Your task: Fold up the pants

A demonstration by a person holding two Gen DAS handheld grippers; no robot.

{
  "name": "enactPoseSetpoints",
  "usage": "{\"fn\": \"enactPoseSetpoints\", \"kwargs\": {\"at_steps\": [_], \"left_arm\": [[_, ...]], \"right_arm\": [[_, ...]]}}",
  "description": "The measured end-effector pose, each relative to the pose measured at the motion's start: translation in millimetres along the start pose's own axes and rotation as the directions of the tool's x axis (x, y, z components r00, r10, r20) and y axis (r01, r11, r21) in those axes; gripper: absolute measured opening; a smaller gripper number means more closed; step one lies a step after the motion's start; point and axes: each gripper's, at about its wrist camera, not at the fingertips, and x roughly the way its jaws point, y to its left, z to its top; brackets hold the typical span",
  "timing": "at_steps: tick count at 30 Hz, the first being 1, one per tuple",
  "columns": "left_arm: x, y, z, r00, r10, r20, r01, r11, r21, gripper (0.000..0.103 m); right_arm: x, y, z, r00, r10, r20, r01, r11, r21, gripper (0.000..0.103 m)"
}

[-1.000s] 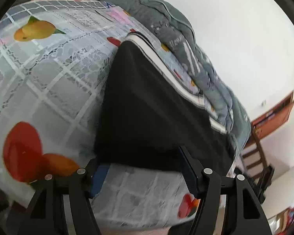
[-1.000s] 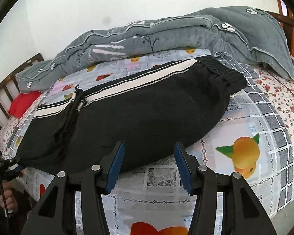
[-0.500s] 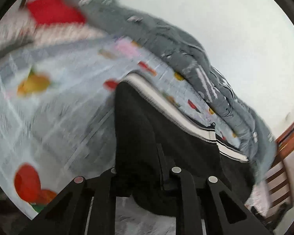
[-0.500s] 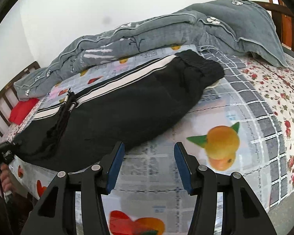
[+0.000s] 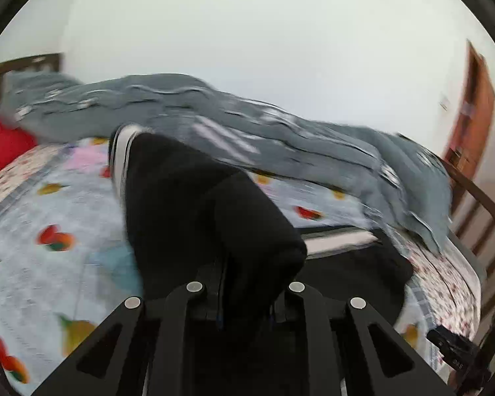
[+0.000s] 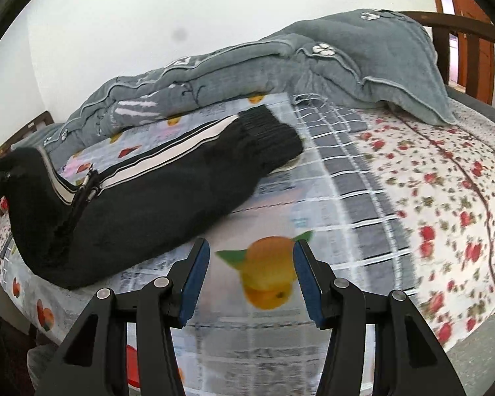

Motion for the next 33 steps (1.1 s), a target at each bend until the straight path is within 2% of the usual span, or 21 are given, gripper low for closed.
{"fn": "enactPoseSetpoints", "kwargs": {"at_steps": [4,7,10,12,14,15,16,17,18,19,21,24,27,28,31,33], "left_arm": [[39,-55,-17,0.994,-0.084,-0.065,0.086,0.996,0.029,0.016],[74,-87,-42,0.977,-0.143,-0.158,0.147,0.989,0.013,0.016],[103,-109,-75,0.952,-0.142,-0.271,0.155,0.987,0.030,0.016],[107,-116,-83,0.949,-0.125,-0.290,0.150,0.986,0.066,0.018],[100,-115,-80,0.943,-0.148,-0.297,0.179,0.981,0.077,0.023],[95,-111,-74,0.932,-0.183,-0.313,0.213,0.975,0.065,0.029],[88,-107,-69,0.918,-0.230,-0.322,0.256,0.966,0.040,0.042],[80,-102,-65,0.914,-0.258,-0.312,0.280,0.960,0.026,0.049],[68,-96,-62,0.920,-0.271,-0.283,0.289,0.957,0.024,0.061],[53,-88,-60,0.934,-0.267,-0.236,0.285,0.958,0.042,0.069],[32,-77,-59,0.957,-0.231,-0.174,0.249,0.964,0.090,0.072],[15,-47,-60,0.980,-0.121,-0.157,0.139,0.984,0.110,0.072],[3,-12,-70,0.985,-0.024,-0.170,0.042,0.994,0.100,0.072],[0,-5,-75,0.984,-0.012,-0.176,0.030,0.995,0.097,0.072],[-18,18,-95,0.982,-0.031,-0.189,0.042,0.998,0.052,0.073],[-25,24,-110,0.977,-0.078,-0.198,0.084,0.996,0.019,0.078]], "right_arm": [[-7,-11,2,1.000,-0.010,0.000,0.010,1.000,0.006,0.052],[-7,-13,2,1.000,-0.016,-0.007,0.016,1.000,-0.009,0.052],[-5,-13,2,1.000,-0.009,-0.020,0.009,1.000,-0.012,0.052],[-6,-11,3,1.000,0.011,-0.021,-0.011,1.000,-0.017,0.052],[-6,-5,7,0.999,0.044,-0.017,-0.044,0.999,-0.029,0.052],[-5,-1,10,0.998,0.064,-0.013,-0.065,0.997,-0.036,0.052],[-5,3,13,0.997,0.081,-0.007,-0.081,0.996,-0.043,0.052],[-3,9,18,0.995,0.104,0.002,-0.103,0.993,-0.051,0.053],[-1,14,23,0.992,0.126,0.008,-0.125,0.990,-0.057,0.056],[2,20,26,0.989,0.147,0.012,-0.146,0.988,-0.060,0.058],[11,31,34,0.981,0.196,0.013,-0.195,0.979,-0.054,0.061],[32,48,42,0.961,0.275,-0.007,-0.276,0.961,-0.028,0.061],[63,62,44,0.944,0.327,-0.052,-0.327,0.945,0.009,0.061],[77,67,43,0.936,0.342,-0.079,-0.341,0.940,0.027,0.061],[116,78,35,0.926,0.336,-0.171,-0.330,0.942,0.062,0.060],[123,84,30,0.933,0.321,-0.162,-0.318,0.947,0.050,0.059]]}}
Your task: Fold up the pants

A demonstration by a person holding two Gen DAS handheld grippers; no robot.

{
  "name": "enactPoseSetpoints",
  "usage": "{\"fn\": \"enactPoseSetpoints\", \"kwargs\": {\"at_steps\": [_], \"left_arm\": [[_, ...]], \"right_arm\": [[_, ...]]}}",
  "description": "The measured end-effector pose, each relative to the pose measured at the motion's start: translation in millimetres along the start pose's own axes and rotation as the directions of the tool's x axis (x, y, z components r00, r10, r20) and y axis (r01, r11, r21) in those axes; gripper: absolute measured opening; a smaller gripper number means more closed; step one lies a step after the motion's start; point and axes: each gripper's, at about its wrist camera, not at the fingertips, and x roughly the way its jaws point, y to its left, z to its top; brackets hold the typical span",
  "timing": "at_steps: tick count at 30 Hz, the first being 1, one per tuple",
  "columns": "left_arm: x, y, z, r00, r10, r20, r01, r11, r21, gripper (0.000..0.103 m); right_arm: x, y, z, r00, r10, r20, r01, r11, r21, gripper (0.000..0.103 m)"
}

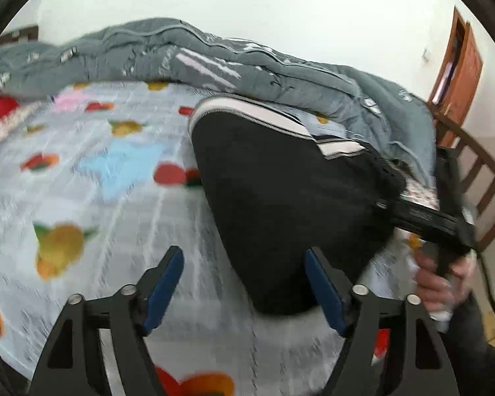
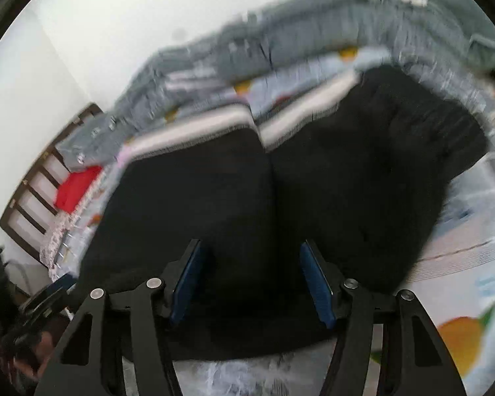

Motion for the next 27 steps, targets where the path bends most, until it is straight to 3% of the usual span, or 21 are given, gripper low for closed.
{"fn": "enactPoseSetpoints", "kwargs": {"at_steps": [1,2,3,4,8,11,16,19,22,25,27], "left_arm": [[2,-1,-5,1.000,-0.002,-0.009,0.002,1.000,-0.002,0.077],[6,-5,-11,1.000,0.000,-0.021,0.000,1.000,0.004,0.077],[10,-8,-13,1.000,0.003,-0.025,-0.002,1.000,0.008,0.078],[16,-13,-16,1.000,0.004,-0.030,-0.004,1.000,0.009,0.078],[47,-20,-17,0.996,0.074,-0.056,-0.075,0.997,-0.015,0.078],[54,-34,-15,0.986,0.163,-0.031,-0.162,0.986,0.041,0.081],[56,-39,-13,0.983,0.183,-0.031,-0.181,0.982,0.058,0.083],[57,-42,-9,0.982,0.187,-0.026,-0.185,0.980,0.072,0.083],[55,-47,-6,0.989,0.145,-0.013,-0.143,0.986,0.080,0.084],[61,-54,0,0.998,0.025,-0.063,-0.020,0.997,0.070,0.086],[68,-67,0,0.996,0.027,-0.090,-0.017,0.994,0.112,0.086]], "right_arm": [[0,4,0,1.000,0.007,0.007,-0.007,1.000,-0.018,0.052],[0,8,1,1.000,0.025,0.000,-0.025,0.999,-0.026,0.030],[-3,10,3,1.000,0.028,0.014,-0.028,0.999,-0.028,0.020],[-7,12,6,0.998,0.050,0.031,-0.048,0.998,-0.038,0.017],[-29,21,35,0.989,0.115,0.093,-0.113,0.993,-0.035,0.016],[-48,33,57,0.983,0.107,0.150,-0.093,0.991,-0.098,0.016],[-59,31,76,0.984,0.080,0.161,-0.058,0.988,-0.140,0.015],[-78,18,80,0.976,0.033,0.217,0.007,0.983,-0.183,0.015],[-103,-17,80,0.948,-0.024,0.317,0.069,0.989,-0.131,0.015],[-91,-63,74,0.943,-0.181,0.279,0.202,0.978,-0.049,0.015],[-65,-92,61,0.938,-0.284,0.200,0.292,0.956,-0.012,0.015]]}}
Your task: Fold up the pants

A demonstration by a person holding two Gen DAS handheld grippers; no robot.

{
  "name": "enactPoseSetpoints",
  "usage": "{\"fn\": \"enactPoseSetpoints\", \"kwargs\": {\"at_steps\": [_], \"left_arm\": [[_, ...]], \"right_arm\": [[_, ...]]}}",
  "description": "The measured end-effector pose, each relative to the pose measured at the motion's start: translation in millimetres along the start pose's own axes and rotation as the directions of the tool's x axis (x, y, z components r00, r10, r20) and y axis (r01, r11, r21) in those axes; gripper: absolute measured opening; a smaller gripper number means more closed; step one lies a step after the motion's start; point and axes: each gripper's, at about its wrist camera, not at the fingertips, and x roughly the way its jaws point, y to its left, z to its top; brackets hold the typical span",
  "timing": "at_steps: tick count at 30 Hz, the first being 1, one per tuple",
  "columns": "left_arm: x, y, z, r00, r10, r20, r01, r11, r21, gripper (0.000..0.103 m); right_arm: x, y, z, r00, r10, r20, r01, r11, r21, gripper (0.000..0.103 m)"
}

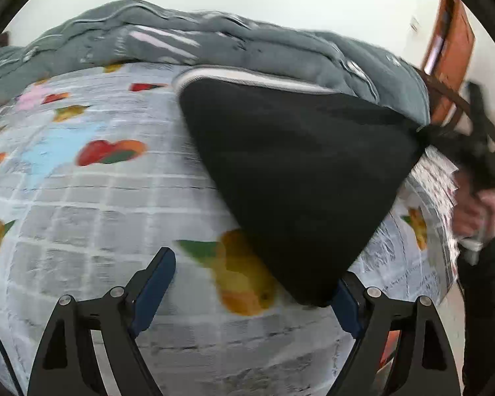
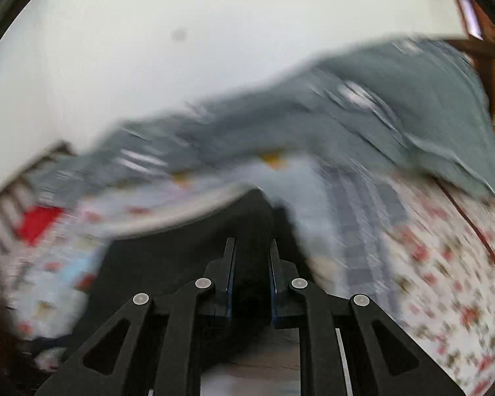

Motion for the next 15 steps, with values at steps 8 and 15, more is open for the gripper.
{"fn": "enactPoseSetpoints", "kwargs": {"at_steps": [8,15], "left_arm": [[-26,1,-13,0.996,-0.082,0.037,0.081,0.996,0.023,0.084],[-37,6,13,0.995,-0.039,0.093,0.041,0.999,-0.017,0.083]], "right_arm": [[-18,-6,3,1.000,-0.011,0.005,0.011,1.000,-0.010,0.020],[-44,35,8,0.993,-0.022,0.117,0.043,0.983,-0.177,0.021]]}}
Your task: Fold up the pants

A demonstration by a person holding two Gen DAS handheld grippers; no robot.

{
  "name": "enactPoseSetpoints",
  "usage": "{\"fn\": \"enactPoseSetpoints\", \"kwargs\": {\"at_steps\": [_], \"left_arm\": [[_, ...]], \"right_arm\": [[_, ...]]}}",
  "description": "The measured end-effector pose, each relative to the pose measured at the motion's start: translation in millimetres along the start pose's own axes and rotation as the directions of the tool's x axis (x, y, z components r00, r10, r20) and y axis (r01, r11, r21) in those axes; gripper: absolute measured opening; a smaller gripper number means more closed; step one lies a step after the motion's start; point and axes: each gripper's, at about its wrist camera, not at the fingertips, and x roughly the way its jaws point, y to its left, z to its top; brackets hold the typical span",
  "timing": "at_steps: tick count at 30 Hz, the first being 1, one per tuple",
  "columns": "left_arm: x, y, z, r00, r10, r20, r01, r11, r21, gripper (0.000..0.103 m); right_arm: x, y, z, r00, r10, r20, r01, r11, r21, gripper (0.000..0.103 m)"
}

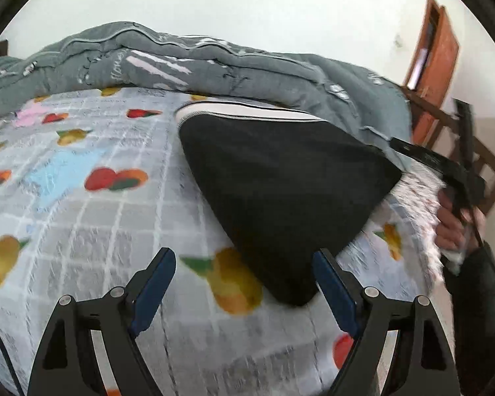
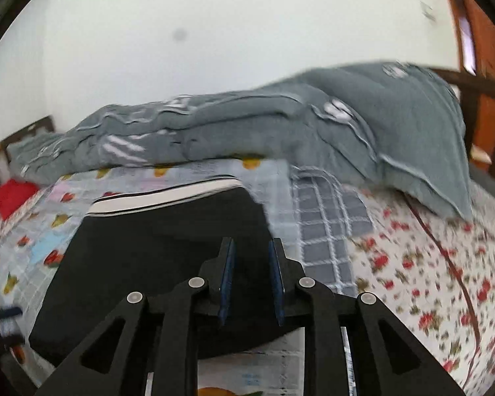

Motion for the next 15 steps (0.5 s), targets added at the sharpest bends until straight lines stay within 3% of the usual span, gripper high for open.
{"fn": "enactPoseSetpoints", "kwargs": {"at_steps": [2,5,7,10,12,13,15], "left_arm": [[14,-4,13,0.999,0.035,-0.002,-0.035,0.999,0.008,0.083],[46,-11,14,0.992,0.099,-0.082,-0.096,0.995,0.033,0.085],[61,-15,4,0.986,0.109,-0.124,-0.104,0.993,0.049,0.086],[56,-11,4,0.990,0.084,-0.110,-0.078,0.995,0.055,0.085],[49,0,14,0.996,0.023,-0.083,-0.022,1.000,0.016,0.085],[48,7,22,0.998,0.019,-0.062,-0.019,1.000,-0.004,0.084],[60,18,41,0.997,0.020,-0.078,-0.023,0.999,-0.036,0.083]], "right_arm": [[14,4,-9,0.999,-0.009,-0.047,0.008,1.000,-0.024,0.021],[49,-4,-37,0.983,-0.032,-0.179,0.033,0.999,0.000,0.020],[47,-5,-45,0.984,-0.037,-0.174,0.035,0.999,-0.016,0.020],[41,-9,-36,0.977,-0.020,-0.212,0.016,1.000,-0.018,0.020],[33,-14,-24,0.984,-0.007,-0.178,0.007,1.000,0.000,0.022],[30,-17,-16,0.989,-0.015,-0.146,0.017,1.000,0.011,0.026],[35,-22,-1,0.992,-0.039,-0.116,0.042,0.999,0.027,0.054]]}}
